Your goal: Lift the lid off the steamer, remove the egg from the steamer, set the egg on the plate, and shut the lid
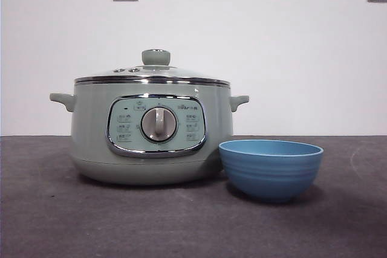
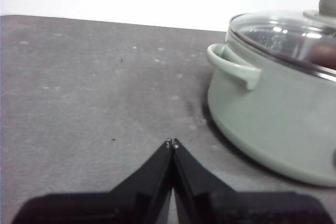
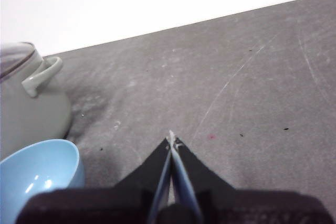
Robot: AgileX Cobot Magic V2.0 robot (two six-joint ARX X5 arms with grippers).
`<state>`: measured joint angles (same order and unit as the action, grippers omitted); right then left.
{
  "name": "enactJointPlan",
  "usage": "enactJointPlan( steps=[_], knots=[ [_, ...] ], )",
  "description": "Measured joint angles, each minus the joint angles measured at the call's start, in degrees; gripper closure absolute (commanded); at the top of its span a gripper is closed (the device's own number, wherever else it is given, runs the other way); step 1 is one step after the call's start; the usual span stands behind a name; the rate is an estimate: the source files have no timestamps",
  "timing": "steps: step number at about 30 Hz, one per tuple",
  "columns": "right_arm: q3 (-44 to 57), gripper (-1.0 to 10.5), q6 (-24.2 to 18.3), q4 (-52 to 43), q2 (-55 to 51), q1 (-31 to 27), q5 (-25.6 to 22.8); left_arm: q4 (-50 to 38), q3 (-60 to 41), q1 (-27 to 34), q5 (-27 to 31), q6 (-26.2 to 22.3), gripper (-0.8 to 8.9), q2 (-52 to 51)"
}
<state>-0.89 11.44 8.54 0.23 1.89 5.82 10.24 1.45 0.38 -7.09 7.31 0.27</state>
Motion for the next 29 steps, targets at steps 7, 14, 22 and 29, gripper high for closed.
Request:
enactJointPlan(
  steps=[7,14,22,29],
  knots=[
    [-2.3,9.6,5.1,0.5,0.1,0.0,3.2,3.2,7.2,0.0,-2.4,3.5,8.20,0.1],
    [-12.6,9.6,7.4,0.0,3.9,0.0,5.2,8.6,17.7,0.0,-6.4,4.6,8.20,3.2],
    [-26.6,9.6,6.8,4.7,17.5,0.0,17.1,14.2,30.8,0.0,-13.0,4.7,8.20,11.9],
    [-40.1,9.6,1.7,15.6,31.2,0.0,32.1,23.5,41.0,0.0,-19.5,1.6,8.21,20.6]
  ],
)
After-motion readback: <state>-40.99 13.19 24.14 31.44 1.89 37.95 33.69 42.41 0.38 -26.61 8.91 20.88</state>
